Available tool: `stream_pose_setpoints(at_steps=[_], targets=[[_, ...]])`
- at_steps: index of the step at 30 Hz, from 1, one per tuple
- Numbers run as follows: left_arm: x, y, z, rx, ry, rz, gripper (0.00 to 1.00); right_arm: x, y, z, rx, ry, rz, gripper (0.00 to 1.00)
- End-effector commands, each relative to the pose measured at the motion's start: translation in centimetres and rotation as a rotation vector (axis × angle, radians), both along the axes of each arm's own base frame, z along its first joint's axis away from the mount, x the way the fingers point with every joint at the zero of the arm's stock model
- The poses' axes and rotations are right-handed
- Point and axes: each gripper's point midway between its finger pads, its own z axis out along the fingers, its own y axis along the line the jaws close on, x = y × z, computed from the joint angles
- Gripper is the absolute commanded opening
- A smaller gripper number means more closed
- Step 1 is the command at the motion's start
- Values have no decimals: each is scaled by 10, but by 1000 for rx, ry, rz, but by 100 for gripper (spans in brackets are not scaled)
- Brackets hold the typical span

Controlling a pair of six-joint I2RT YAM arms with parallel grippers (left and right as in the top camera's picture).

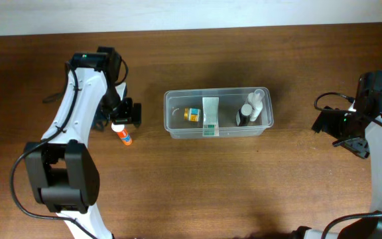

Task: Pack container
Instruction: 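Move the left gripper back to the orange tube, then lower the left gripper and grasp the orange tube by its cap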

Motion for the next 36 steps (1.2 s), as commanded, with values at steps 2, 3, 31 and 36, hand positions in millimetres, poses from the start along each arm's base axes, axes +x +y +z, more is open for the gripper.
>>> stream_pose_setpoints(at_steps=[2,3,31,36], targets=[[-7,-3,-10,-25,16,22,99,1,-2,1,-2,-8,-17,98],[-8,-4,-11,-30,19,22,99,1,-2,1,-2,-8,-17,98],[-4,-4,-19,-32,-1,22,64,1,-2,1,-2,-8,-17,98],[-4,-4,-19,-32,2,22,56,1,-2,1,-2,-8,-17,98]])
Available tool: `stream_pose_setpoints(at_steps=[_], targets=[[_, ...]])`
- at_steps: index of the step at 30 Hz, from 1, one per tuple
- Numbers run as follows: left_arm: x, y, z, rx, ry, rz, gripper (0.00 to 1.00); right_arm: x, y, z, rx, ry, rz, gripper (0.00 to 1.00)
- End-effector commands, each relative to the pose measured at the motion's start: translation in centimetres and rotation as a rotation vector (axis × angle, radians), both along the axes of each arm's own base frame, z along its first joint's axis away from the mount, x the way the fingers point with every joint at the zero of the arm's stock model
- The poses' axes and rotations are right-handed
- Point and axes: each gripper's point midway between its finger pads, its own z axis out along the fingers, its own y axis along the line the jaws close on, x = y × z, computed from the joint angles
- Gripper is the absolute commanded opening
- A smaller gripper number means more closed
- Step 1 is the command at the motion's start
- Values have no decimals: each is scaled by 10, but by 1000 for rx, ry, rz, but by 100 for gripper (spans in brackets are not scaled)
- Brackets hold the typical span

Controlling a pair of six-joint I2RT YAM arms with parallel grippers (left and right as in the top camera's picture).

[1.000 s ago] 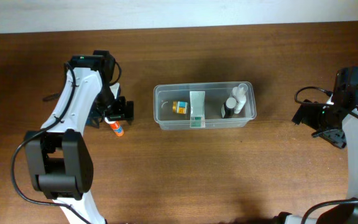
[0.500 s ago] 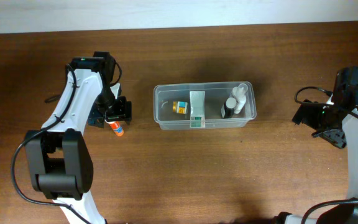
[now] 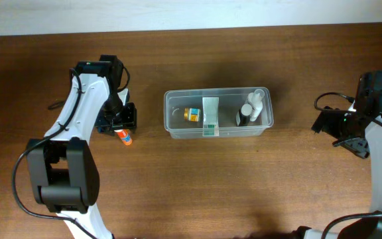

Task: Pack container
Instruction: 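Lower the left gripper and grasp the orange tube by its cap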

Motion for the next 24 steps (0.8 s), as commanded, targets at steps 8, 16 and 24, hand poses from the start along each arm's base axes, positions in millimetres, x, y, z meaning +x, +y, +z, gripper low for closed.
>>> stream_pose_setpoints(at_steps=[8,16,24], targets=[[-3,0,3,-6,4,7,49,1,-2,1,-2,-7,-17,98],[-3,1,2,-3,5,6,39,1,-2,1,-2,-7,-17,98],[-4,1,3,-3,5,6,38,1,-2,1,-2,-7,-17,98]])
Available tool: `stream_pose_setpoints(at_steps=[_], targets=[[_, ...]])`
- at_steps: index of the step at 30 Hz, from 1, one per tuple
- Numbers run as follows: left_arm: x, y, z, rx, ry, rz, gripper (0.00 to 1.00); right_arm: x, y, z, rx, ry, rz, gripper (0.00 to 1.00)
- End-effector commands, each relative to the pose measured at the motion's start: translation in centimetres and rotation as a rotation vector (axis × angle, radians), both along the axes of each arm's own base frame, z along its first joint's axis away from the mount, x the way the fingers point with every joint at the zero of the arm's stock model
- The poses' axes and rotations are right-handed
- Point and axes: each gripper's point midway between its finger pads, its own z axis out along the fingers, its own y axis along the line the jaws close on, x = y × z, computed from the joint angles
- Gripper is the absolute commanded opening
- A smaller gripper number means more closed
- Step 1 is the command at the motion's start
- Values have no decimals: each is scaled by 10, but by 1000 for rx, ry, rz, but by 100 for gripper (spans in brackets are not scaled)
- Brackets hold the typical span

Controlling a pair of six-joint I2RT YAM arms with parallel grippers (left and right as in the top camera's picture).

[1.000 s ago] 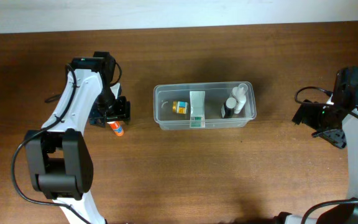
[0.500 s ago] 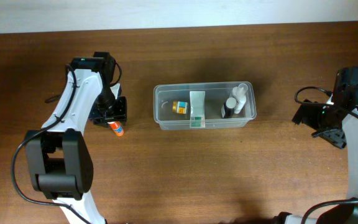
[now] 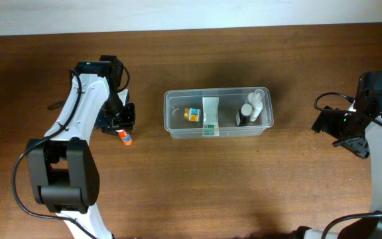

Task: Pack container
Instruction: 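Lower the left gripper and grasp the orange tube by its cap, then carry the orange tube into the container and lower it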

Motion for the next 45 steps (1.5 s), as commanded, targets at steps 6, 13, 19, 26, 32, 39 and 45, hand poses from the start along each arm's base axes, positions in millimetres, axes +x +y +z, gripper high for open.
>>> stream_pose_setpoints(at_steps=[6,13,19,26,32,39,45], targets=[[-2,1,2,-1,-3,3,32,1,-2,1,-2,-8,-17,98],[-1,4,2,18,-6,0,31,1,-2,1,-2,-8,-17,98],[-2,3,2,7,-3,2,30,1,-2,1,-2,-8,-17,98],[2,-4,13,-28,-15,6,26,1,-2,1,-2,-8,-17,98],[19,-5,38,-35,-79,6,26,1,-2,1,-2,-8,-17,98],[43,-25,90,-111,-205,-10,26,1,-2,1,-2,-8,-17,98],[54,-70,133,-211,-319,-97,27,1,-2,1,-2,-8,-17,99]])
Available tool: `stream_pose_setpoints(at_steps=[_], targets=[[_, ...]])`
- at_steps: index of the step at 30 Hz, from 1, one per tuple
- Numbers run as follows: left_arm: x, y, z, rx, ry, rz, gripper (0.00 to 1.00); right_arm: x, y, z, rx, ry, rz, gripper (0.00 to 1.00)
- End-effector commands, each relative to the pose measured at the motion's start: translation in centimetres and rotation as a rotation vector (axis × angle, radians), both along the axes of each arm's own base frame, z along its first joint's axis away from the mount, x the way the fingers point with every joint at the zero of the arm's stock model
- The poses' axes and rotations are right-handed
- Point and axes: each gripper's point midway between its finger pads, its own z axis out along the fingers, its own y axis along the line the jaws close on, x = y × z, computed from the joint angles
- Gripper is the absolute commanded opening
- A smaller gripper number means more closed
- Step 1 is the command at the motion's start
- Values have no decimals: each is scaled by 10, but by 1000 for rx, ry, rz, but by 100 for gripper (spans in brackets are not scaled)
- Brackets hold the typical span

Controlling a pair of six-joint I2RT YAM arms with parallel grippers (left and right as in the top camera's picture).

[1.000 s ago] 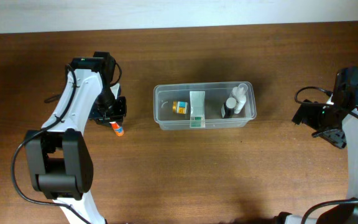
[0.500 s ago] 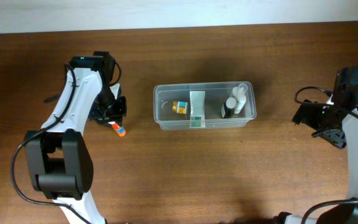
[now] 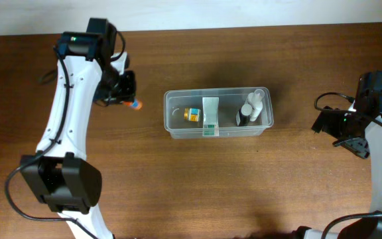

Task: Pack container
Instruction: 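Carry the orange tube into the container and lower it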

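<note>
A clear plastic container (image 3: 171,129) stands mid-table. Inside are a small amber bottle (image 3: 191,114), a white and green box (image 3: 210,114), a dark bottle (image 3: 242,119) and a white bottle (image 3: 254,103). Left of the container, my left gripper (image 3: 126,99) is shut on a small white tube, of which only the orange end (image 3: 134,104) sticks out toward the container. My right gripper (image 3: 325,123) rests at the far right of the table, away from the container. Its fingers are too dark to tell apart.
The wooden table (image 3: 217,186) runs to a pale wall strip along the back edge. Black cables loop beside the right arm (image 3: 323,99) and behind the left arm (image 3: 48,76).
My left gripper, which was down over the tube lying on the table left of the container, now sits farther back and slightly right, with the tube in its grasp. The right arm is unchanged.
The tube lay on the table beside my left gripper. The gripper then sat lower over it, covering its white body, and stayed there. Now the tube is off that spot and held in the gripper, level with the container's back left corner.
</note>
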Motion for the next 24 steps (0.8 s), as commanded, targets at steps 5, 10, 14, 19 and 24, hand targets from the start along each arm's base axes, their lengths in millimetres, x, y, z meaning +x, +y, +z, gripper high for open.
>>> stream_pose_setpoints(at_steps=[5,10,14,19,24], targets=[[0,-74,47,-93,-143,-165,27,0,-2,1,-2,-7,-17,98],[-1,-107,62,-115,-210,-242,27,0,-2,1,-2,-7,-17,98],[-6,-128,64,-123,-230,-292,27,0,-2,1,-2,-7,-17,98],[-10,-138,62,-71,-246,-304,26,0,-2,1,-2,-7,-17,98],[-12,-143,61,-20,-262,-323,27,0,-2,1,-2,-7,-17,98]])
